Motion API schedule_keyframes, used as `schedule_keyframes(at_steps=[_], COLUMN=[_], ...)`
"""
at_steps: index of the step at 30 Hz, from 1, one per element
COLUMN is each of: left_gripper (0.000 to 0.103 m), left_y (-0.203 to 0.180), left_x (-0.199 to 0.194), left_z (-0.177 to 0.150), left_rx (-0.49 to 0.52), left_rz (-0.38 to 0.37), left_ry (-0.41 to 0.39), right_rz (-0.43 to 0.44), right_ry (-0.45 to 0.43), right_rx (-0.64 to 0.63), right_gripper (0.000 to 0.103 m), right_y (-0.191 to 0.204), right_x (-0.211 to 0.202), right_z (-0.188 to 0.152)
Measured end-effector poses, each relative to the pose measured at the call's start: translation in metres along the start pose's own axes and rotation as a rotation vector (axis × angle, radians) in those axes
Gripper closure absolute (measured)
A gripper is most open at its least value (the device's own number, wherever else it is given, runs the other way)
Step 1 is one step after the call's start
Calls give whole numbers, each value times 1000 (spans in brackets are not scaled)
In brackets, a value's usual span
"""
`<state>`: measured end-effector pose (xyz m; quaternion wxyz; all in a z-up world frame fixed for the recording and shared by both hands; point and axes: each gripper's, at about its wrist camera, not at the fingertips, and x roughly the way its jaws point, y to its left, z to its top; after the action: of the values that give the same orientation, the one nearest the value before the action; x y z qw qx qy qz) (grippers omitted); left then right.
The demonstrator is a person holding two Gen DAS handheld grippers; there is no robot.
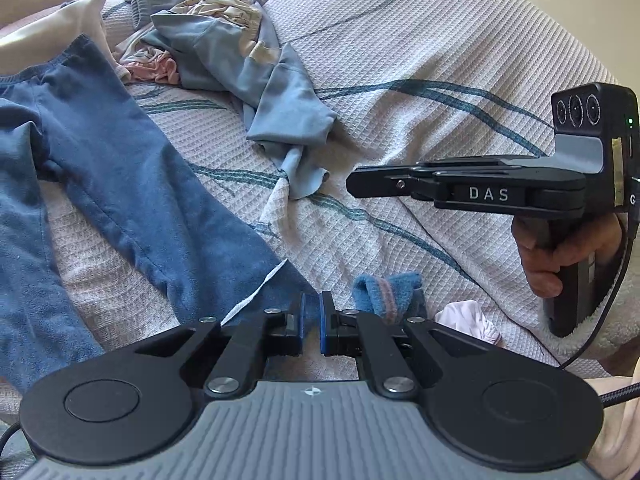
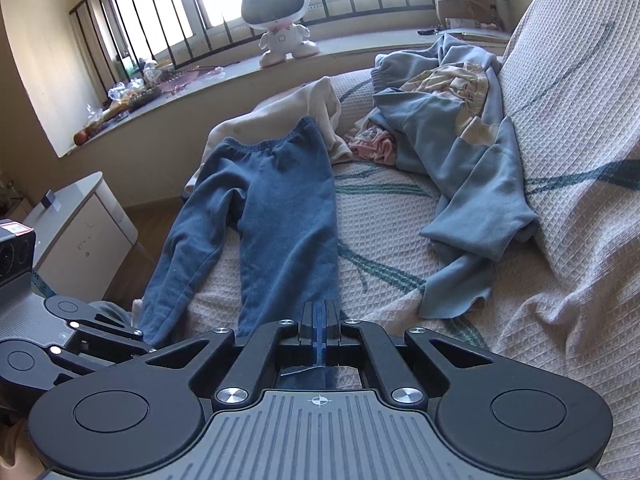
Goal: Fold clothes
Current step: 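Hold both leg cuffs with both grippers, keeping the sweatpants stretched flat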
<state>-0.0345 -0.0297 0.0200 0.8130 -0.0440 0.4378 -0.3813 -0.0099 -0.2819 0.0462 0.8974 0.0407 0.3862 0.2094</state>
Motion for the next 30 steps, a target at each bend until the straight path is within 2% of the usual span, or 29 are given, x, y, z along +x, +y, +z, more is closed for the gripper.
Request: schedule_keyframes(at_steps=[24,30], left_gripper=[97,97], left_y=[6,11], left_x=[1,-5], left_z=[-1,1], left_rx=[-30,-46], left_rz=[7,21], left_ry=[-9,-36], right_rz=[11,14], right_ry=[12,2], right_rx=[11,6], right_gripper=[100,100], right_y=[-2,-3], right_x=[11,10], right_z=[0,3])
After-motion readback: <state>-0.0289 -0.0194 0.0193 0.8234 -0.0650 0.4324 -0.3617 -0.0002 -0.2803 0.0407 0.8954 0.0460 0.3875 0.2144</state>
